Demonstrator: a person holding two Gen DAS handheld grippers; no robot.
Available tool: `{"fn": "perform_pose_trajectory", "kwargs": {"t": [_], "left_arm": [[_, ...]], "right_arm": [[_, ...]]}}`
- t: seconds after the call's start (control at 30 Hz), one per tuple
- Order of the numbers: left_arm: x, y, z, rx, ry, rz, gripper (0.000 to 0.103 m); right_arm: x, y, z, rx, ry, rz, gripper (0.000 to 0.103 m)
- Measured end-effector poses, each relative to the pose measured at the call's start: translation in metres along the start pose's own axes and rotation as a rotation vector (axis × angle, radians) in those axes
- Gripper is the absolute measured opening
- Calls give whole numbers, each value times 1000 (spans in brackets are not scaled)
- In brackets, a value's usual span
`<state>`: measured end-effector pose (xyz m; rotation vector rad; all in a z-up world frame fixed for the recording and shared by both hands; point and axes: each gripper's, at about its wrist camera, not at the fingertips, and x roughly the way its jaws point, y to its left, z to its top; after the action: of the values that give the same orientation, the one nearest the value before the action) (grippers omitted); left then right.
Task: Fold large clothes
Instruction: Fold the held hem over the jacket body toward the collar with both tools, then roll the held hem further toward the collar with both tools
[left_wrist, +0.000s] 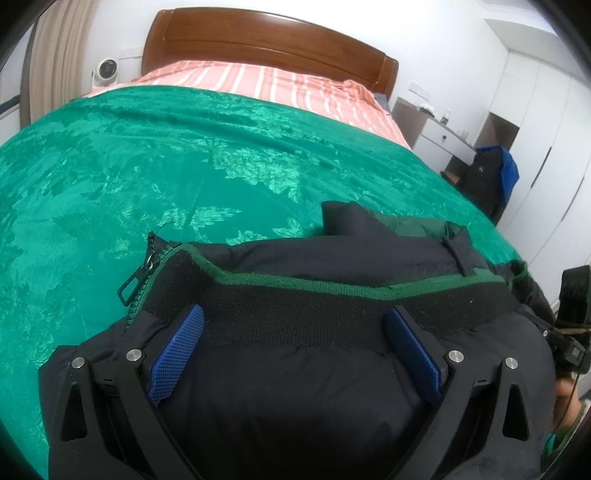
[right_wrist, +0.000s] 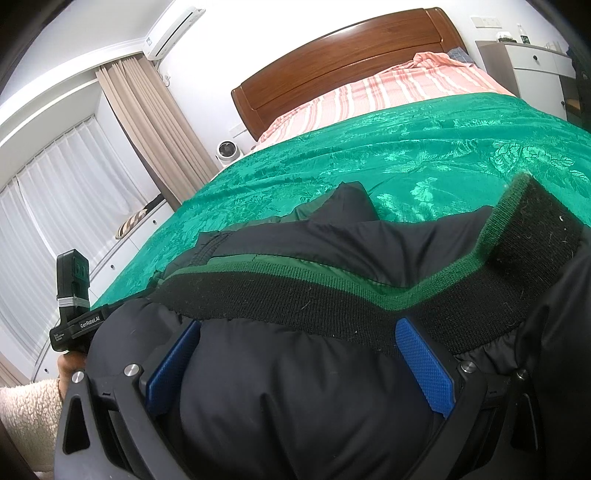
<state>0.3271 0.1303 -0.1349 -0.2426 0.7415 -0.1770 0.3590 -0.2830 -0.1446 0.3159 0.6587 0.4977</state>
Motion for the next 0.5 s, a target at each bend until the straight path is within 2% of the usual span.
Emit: {"fn": "perform_pose_trajectory", "kwargs": {"t": [0.27,0.37,0.47,0.5], "left_arm": [[2,0,-1,9,-3,10,99],[3,-1,-1,16,4,19,99],[3,-2,-1,21,5,26,100],[2,-2,-1,22,4,27,100]], "right_arm": [[-1,1,4,7,18,-2,102],[-12,12,16,5,70,-55,101],[-52,12,26,65,-25,66,101],[-65,8,27,83,-58,79,101]]}}
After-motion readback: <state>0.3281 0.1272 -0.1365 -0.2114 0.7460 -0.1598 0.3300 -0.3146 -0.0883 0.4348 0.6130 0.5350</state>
